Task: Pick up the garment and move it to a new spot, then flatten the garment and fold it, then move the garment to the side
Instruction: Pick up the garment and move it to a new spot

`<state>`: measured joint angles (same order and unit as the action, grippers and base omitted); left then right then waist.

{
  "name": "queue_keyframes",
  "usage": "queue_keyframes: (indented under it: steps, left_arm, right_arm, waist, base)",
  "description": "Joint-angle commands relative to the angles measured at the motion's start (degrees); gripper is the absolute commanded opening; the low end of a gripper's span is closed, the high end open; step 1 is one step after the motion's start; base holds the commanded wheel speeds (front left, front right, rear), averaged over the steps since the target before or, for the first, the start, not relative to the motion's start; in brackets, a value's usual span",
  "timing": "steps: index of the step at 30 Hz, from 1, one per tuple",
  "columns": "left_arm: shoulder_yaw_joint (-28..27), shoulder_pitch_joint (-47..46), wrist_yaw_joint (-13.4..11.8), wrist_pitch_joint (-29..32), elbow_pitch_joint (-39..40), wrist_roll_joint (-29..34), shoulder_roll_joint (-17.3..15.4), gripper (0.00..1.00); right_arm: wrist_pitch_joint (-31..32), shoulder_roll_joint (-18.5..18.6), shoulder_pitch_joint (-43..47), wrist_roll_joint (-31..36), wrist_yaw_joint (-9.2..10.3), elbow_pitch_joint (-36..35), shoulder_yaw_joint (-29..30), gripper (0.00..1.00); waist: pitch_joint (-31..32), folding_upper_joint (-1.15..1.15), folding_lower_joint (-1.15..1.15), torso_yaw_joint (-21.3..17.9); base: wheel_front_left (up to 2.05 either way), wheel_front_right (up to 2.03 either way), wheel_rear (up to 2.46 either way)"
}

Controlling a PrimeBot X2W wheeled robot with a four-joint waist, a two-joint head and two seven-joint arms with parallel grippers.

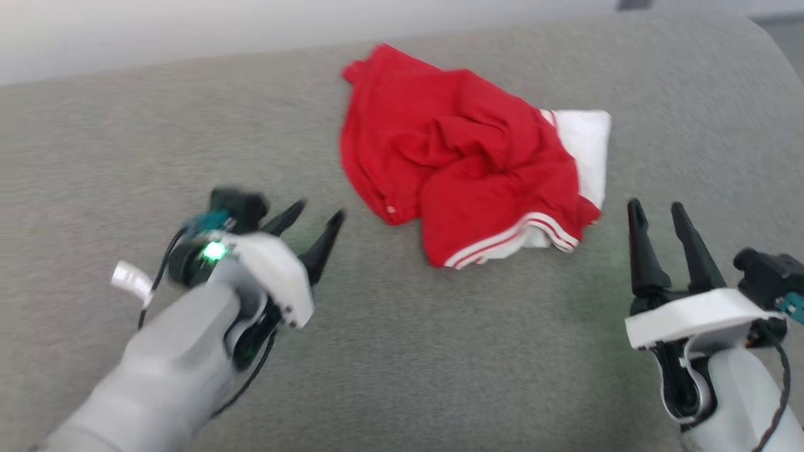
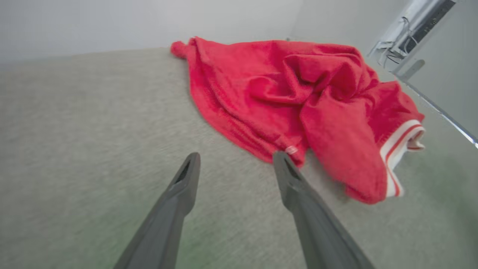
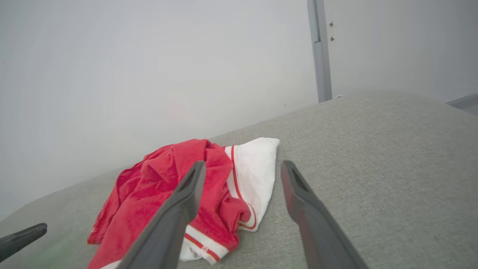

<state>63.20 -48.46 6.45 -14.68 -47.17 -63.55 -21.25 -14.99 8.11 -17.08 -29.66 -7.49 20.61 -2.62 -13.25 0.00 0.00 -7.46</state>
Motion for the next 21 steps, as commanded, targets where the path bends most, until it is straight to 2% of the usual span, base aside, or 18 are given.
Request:
queue_keyframes:
  steps: [1,3,7,11,12,18,21]
  left_arm:
    - [-2.1,3.0,-0.7,-0.5,-0.7,-1.0,-0.2,1.0]
    - [-7.6,6.1,-1.5,-0.5,0.3,-0.6,-0.7,1.0]
    - [-17.3,15.4,-3.3,-0.5,3.2,4.1,-1.0,1.0]
    - [-28.8,23.3,-4.6,-0.6,8.6,10.9,-0.7,1.0]
    - [-28.8,23.3,-4.6,-0.6,8.6,10.9,-0.7,1.0]
    - [-44.7,34.5,-6.2,-0.5,20.2,25.6,1.5,1.0]
    - [-52.7,40.7,-6.1,-0.5,25.8,32.8,4.3,1.0]
  right_arm:
    - [-0.2,0.6,1.2,0.3,0.0,0.2,0.0,1.0]
    - [-0.2,1.4,2.1,0.4,0.0,0.3,0.5,1.0]
    - [-0.2,2.6,4.4,0.4,0.0,0.3,1.9,1.0]
    - [-0.2,3.6,6.2,0.5,0.0,0.3,2.6,1.0]
    - [-0.2,3.6,6.2,0.5,0.0,0.3,2.6,1.0]
    - [-0.2,4.2,7.6,0.5,0.0,-0.1,4.3,1.0]
    - [-0.2,4.0,7.9,0.4,0.0,-0.7,5.4,1.0]
  waist:
    - [3.4,0.0,0.0,3.8]
    - [4.2,0.0,0.0,5.2]
    - [5.9,0.0,0.0,7.9]
    - [7.0,0.0,0.0,9.4]
    - [7.0,0.0,0.0,9.4]
    - [8.4,0.0,0.0,10.1]
    - [8.9,0.0,0.0,9.7]
  base:
    - [0.0,0.0,0.0]
    - [0.0,0.0,0.0]
    - [0.0,0.0,0.0]
    - [0.0,0.0,0.0]
    - [0.0,0.0,0.0]
    - [0.0,0.0,0.0]
    - [0.0,0.0,0.0]
